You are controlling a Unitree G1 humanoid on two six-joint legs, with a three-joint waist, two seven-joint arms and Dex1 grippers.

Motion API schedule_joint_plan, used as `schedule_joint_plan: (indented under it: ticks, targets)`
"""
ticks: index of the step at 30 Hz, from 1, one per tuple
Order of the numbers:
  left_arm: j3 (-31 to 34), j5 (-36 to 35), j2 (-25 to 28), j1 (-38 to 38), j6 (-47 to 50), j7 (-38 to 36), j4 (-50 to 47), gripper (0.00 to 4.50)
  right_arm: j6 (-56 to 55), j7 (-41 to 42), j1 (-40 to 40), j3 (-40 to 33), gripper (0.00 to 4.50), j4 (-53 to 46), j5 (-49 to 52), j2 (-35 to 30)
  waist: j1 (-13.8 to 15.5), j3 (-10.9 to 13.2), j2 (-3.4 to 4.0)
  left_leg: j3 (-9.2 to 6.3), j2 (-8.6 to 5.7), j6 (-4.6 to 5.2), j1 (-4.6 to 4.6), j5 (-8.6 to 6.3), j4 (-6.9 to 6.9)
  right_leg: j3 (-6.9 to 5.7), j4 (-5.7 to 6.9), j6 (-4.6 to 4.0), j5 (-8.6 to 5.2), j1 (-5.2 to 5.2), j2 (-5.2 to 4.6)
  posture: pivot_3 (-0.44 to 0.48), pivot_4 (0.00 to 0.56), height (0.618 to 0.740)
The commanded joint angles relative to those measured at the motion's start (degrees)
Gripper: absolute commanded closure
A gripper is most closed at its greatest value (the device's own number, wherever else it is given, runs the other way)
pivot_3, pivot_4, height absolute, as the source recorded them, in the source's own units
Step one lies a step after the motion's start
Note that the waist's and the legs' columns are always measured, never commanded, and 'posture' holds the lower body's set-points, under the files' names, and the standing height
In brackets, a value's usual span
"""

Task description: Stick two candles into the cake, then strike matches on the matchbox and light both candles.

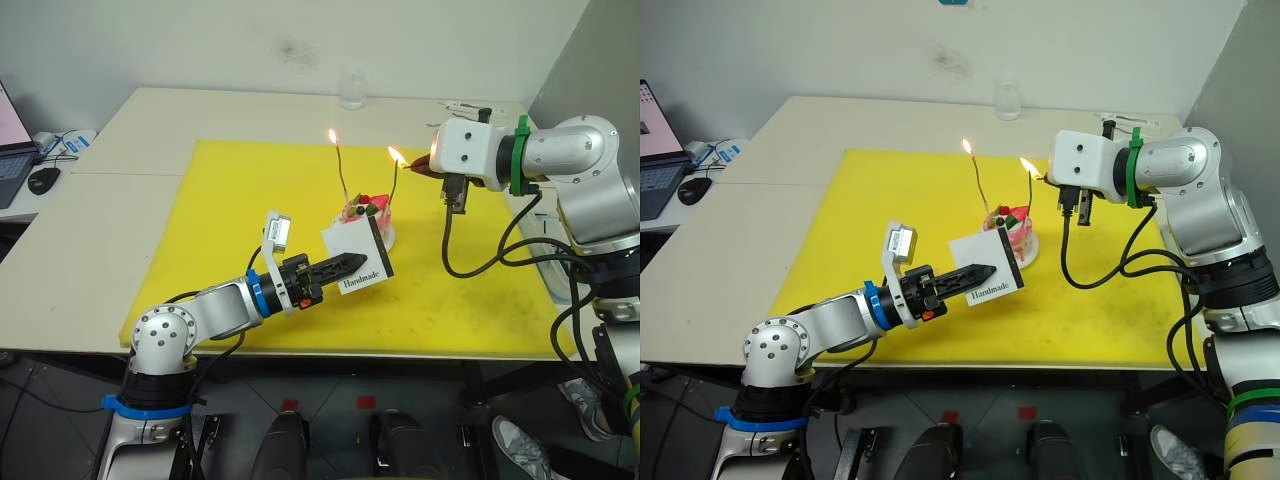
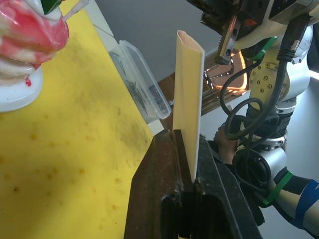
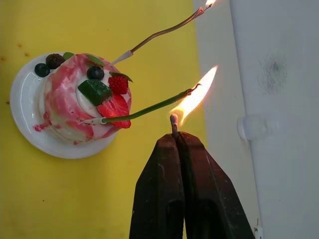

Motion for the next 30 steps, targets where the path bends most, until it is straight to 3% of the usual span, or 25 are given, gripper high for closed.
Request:
schedule_joint_plan:
  ticks: [1,30]
  targets:
    - [-0.17,-0.89,-0.19,-1.02,-0.46,-0.03,-2.06,4.5,-0.76,-0.6,-2.33,-1.29,4.46,-0.7,-0.4,-0.23,0.0,0.0,0.0,0.0,0.0,0.0,0.0,0.0,0.0,0.0,0.0,0.0,0.0,0.0,0.0,0.0,0.15,0.74]
    - [-0.18,-0.58,-0.15,-2.0,-0.11,-0.48,-1.1,4.5,2.2,0.6,-1.46,-2.12,4.46,-5.11,0.48,-1.67,0.01,0.0,0.0,-0.01,0.0,0.0,0.0,0.0,0.0,0.0,0.0,0.0,0.0,0.0,0.0,0.0,0.15,0.74]
